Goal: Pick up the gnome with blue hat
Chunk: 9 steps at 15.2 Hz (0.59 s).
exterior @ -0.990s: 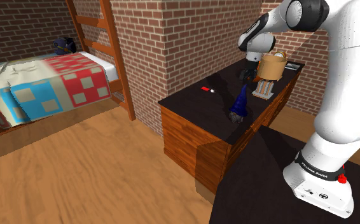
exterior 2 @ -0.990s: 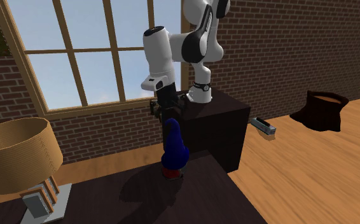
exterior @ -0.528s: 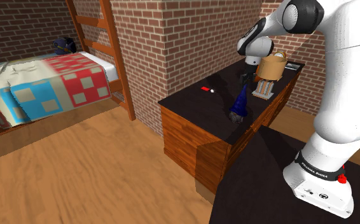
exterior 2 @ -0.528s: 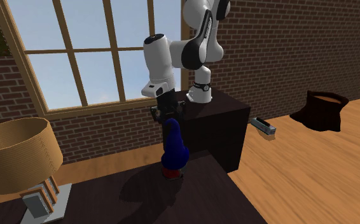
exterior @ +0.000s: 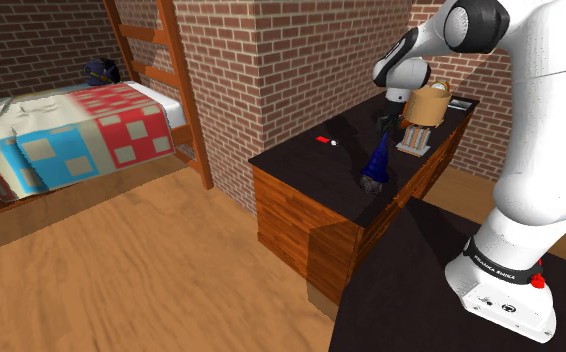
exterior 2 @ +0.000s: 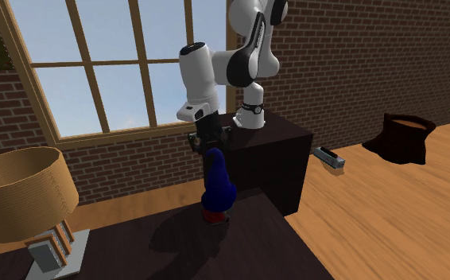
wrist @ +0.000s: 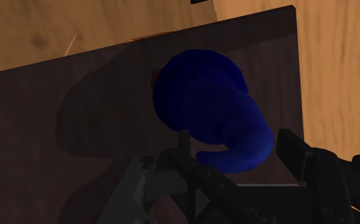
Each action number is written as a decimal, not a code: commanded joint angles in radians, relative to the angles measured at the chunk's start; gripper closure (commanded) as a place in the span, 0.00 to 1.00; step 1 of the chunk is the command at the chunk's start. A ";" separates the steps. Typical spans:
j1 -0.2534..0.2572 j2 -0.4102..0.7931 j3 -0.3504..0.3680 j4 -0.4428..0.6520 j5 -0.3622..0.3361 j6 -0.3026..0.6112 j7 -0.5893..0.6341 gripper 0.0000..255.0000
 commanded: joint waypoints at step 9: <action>0.016 -0.070 -0.023 0.025 -0.046 -0.089 0.037 1.00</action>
